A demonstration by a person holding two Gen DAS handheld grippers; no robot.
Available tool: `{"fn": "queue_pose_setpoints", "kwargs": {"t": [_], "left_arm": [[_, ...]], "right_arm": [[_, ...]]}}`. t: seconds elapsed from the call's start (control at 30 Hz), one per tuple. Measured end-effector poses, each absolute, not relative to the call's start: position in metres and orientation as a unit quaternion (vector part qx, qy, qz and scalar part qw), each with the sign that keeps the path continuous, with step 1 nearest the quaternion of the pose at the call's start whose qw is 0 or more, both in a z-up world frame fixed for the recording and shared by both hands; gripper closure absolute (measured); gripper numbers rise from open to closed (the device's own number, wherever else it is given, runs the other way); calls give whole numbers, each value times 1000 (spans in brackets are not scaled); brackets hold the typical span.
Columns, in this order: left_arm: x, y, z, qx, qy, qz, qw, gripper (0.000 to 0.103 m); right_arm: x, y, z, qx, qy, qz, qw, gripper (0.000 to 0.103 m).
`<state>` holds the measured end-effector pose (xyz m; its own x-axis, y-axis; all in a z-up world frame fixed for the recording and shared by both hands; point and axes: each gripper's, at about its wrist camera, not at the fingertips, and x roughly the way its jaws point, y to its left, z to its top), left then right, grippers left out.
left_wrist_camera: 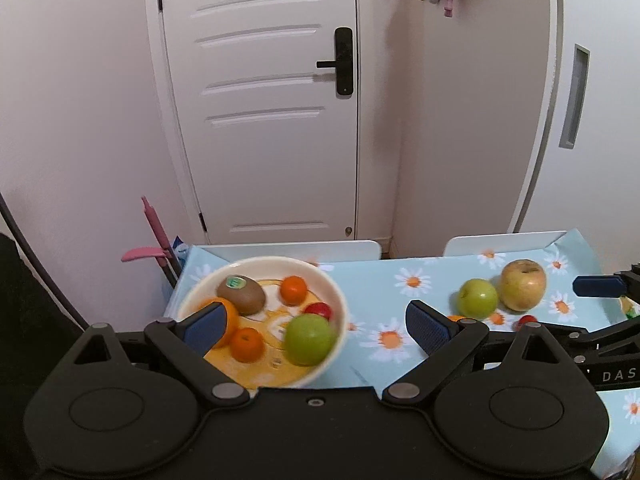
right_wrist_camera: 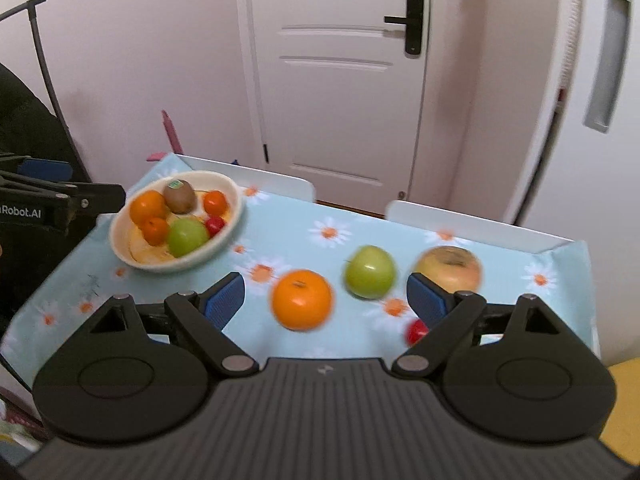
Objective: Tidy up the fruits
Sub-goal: 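Move both open grippers back over the remaining fruit, then grasp the second large orange with the left gripper while the right gripper grasps a red tomato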
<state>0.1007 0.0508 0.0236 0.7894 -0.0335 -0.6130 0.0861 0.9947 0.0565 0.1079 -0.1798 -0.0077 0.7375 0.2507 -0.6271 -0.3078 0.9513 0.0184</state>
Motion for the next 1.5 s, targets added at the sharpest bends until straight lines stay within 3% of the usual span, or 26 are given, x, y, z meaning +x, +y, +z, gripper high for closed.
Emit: {"fn": "queue_pose_setpoints", "kwargs": {"t": [0.4, 0.67, 0.8, 1.03, 1.13, 1.5], "left_arm": [[105, -28, -20, 50, 327, -26, 943, 5], [128, -59, -69, 50, 346, -36, 936, 8], [139, -68, -88, 50, 353, -42, 933, 10], [157, -77, -109, 50, 363, -44, 929, 21], [162, -79, -115, 40, 373, -55, 926, 35], [156, -85, -115, 46, 374, -46, 925, 37]], "right_arm": [[123, -256, -51, -65, 339, 178, 921, 4], [141, -272, -87, -60, 349, 203, 913, 18], [149, -274, -103, -53, 354, 208, 910, 20], [159, -274, -115, -40, 355, 213, 910, 25], [161, -272, -118, -39, 355, 217, 908, 30], [165, -269, -130, -28, 349, 213, 912, 39]]}}
